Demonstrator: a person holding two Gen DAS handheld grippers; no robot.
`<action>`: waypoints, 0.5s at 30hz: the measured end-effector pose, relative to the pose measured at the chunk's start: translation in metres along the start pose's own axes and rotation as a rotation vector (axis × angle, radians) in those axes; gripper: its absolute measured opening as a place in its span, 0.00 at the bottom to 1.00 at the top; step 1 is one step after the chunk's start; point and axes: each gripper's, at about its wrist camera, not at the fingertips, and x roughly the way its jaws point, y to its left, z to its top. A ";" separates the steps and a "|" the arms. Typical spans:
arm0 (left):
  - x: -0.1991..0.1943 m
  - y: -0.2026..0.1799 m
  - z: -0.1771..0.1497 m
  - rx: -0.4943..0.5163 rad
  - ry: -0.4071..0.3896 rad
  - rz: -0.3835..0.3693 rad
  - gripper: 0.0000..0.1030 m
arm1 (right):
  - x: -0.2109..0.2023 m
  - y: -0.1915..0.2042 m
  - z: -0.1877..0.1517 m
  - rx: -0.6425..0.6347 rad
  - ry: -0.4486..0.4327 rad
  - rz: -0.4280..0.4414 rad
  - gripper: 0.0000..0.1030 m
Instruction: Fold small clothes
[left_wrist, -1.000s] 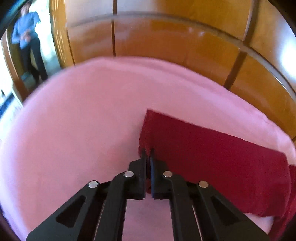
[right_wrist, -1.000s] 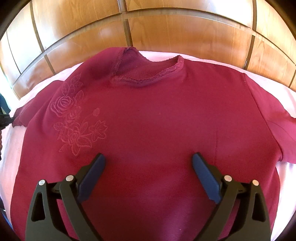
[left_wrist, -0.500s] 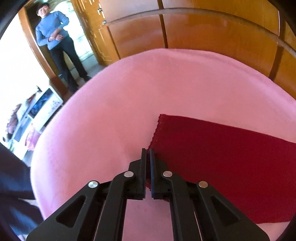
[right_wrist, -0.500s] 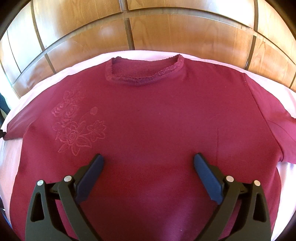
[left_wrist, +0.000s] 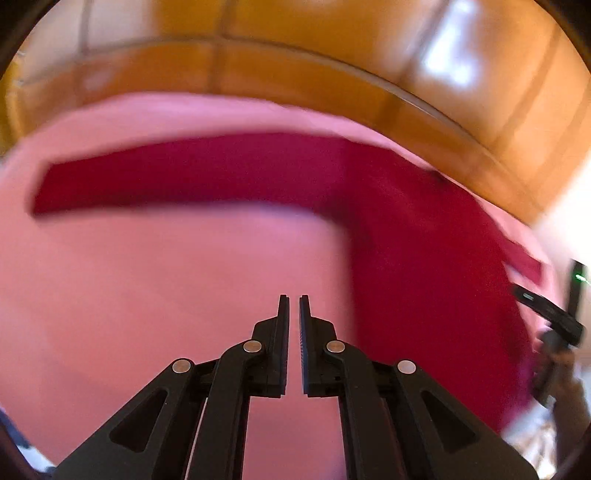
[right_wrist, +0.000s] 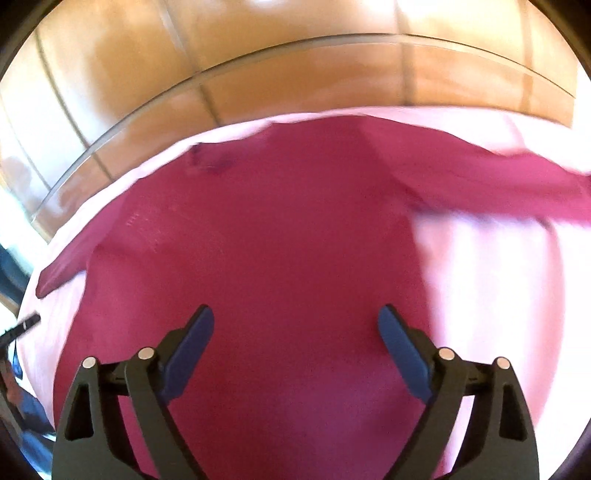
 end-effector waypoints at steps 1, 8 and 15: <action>0.002 -0.013 -0.015 0.017 0.028 -0.035 0.39 | -0.009 -0.012 -0.012 0.013 0.018 -0.007 0.83; 0.006 -0.038 -0.056 0.031 0.064 -0.099 0.46 | -0.045 -0.036 -0.076 0.045 0.094 0.025 0.62; 0.007 -0.045 -0.068 0.047 0.050 -0.016 0.02 | -0.060 -0.021 -0.095 -0.030 0.129 0.031 0.07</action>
